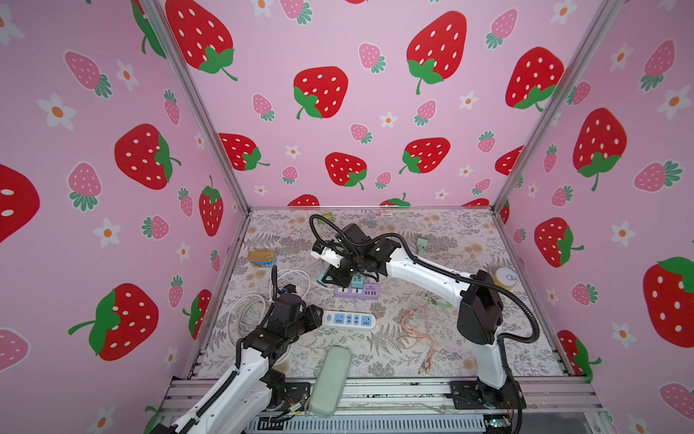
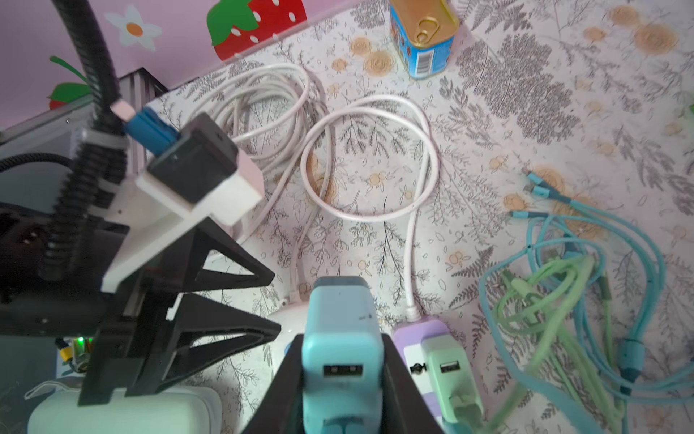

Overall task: Insert the plug
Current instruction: 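Carry the teal cube charger over the white power strip with the right gripper, then lower the teal charger prongs onto a white strip socket with the right gripper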

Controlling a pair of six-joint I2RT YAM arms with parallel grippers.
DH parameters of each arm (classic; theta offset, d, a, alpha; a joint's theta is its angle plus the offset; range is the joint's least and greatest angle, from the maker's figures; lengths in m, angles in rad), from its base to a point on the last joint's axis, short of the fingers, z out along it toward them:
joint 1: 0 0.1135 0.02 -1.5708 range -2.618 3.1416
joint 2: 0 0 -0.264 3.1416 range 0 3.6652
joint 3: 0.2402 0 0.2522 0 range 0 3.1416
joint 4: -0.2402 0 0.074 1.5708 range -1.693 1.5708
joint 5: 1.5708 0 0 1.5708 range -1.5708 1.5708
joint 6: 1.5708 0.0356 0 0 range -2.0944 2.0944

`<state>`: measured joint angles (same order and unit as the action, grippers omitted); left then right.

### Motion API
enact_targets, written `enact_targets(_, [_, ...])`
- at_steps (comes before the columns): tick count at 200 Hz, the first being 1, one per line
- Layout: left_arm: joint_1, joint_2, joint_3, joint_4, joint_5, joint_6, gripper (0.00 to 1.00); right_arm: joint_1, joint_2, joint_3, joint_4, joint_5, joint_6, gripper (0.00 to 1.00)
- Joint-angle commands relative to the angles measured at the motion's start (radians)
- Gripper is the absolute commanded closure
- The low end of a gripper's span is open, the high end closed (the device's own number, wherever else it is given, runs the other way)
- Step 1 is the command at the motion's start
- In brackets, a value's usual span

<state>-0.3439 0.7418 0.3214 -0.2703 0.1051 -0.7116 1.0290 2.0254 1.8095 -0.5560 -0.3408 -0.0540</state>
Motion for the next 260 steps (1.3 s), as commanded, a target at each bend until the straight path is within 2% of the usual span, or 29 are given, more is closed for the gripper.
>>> enact_targets(1, [0.006,0.010,-0.002,-0.001,-0.010,0.001,0.48,0.009,-0.081,-0.055,-0.022,0.048,-0.042,0.83])
enact_targets(51, [0.011,0.077,-0.001,0.053,0.010,0.012,0.52,0.026,-0.137,-0.184,-0.015,0.075,-0.055,0.83])
enact_targets(100, [0.012,0.150,0.004,0.104,0.025,0.024,0.58,0.059,-0.147,-0.233,-0.024,0.102,-0.059,0.84])
enact_targets(260, [0.016,0.209,-0.040,0.160,0.068,0.030,0.70,0.138,-0.059,-0.213,-0.126,0.126,-0.124,0.83])
